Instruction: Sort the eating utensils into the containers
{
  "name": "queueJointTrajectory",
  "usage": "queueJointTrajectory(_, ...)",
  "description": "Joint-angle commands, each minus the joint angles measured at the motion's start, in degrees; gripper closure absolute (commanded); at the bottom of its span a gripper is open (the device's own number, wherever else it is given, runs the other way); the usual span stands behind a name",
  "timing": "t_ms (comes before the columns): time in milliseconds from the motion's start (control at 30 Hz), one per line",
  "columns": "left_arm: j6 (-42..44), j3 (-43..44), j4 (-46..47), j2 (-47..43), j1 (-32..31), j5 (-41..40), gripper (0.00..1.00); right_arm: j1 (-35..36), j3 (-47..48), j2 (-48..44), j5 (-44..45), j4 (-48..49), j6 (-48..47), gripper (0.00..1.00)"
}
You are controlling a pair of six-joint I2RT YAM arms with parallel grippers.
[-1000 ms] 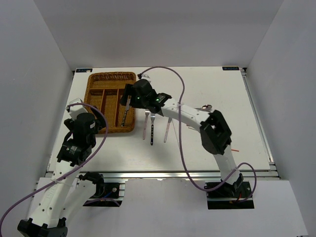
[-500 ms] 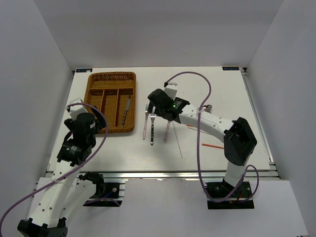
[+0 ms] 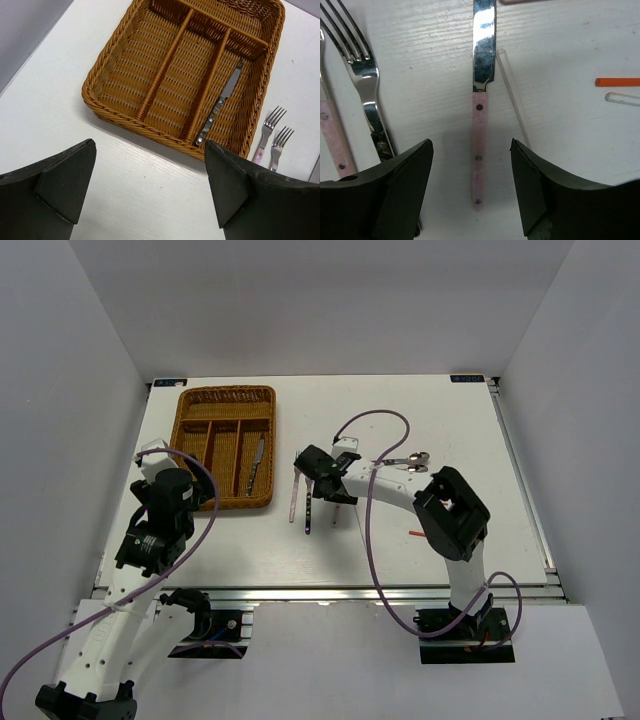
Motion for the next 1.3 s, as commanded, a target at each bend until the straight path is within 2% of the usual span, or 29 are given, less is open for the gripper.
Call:
queueJointTrajectory(0,0.09,-0.16,0.42,-0.48,0.07,0.65,0.02,0.33,-0.69,1.48,0.75,0.41,1.47,0.32)
queueJointTrajectory(267,0.09,-0.16,0.42,-0.22,0.08,0.65,0.02,-0.11,-3.50,4.48,-1.89,3.04,1.91,0.46)
queueJointTrajectory(367,0.09,-0.16,0.42,-0.13,0.07,0.82,0.02,-0.37,-5.16,4.04,-2.77,4.98,1.82,0.62)
queueJointTrajectory(400,0.09,-0.16,0.42,-0.05,0.07,0.82,0.02,-0.37,-5.35,3.78,-2.95,5.59,1.73,0.75)
queueJointTrajectory(467,0.17,-0.07,0.42,0.04,0.07,0.91,0.02,-0.37,-5.70,3.25,-3.21,5.77,1.64,0.89)
queueJointTrajectory(500,0.17,-0.16,0.51,0.04,0.16,0.91,0.02,-0.37,-5.61,3.07,-3.12,5.68,1.64,1.00)
queueJointTrajectory(700,0.17,-0.16,0.42,0.13,0.08,0.82,0.02,-0.28,-2.38,-0.09,-0.93,2.88,-0.80,1.00)
queueJointTrajectory(833,0.17,-0.07,0.34,0.22,0.16,0.65,0.02,0.77,1.07,-5.26,3.72,-0.82,-3.45,1.00)
queueJointTrajectory(867,0.09,-0.07,0.34,0.13,0.16,0.56,0.02,1.12,0.81,-6.67,3.56,1.96,-5.20,1.00)
queueJointTrajectory(933,0.09,-0.07,0.16,0.04,0.07,0.21,0.02,2.35,-2.25,-10.61,-2.13,8.55,-12.72,1.00)
queueJointTrajectory(967,0.09,-0.07,0.25,-0.13,0.16,0.12,0.02,2.70,-3.58,-11.86,-5.03,15.98,-14.69,1.00)
queueJointTrajectory(1100,0.00,0.01,0.16,-0.05,0.07,-0.23,0.02,3.58,-7.46,-15.03,-16.20,29.37,-17.26,1.00)
queueJointTrajectory(1233,-0.09,0.01,-0.02,-0.05,0.16,-0.50,0.02,3.67,-2.03,-10.23,-22.62,32.93,-17.08,1.00)
queueJointTrajectory(1267,-0.09,0.01,-0.02,-0.05,0.08,-0.50,0.02,3.67,3.56,-8.37,-22.81,32.06,-17.34,1.00)
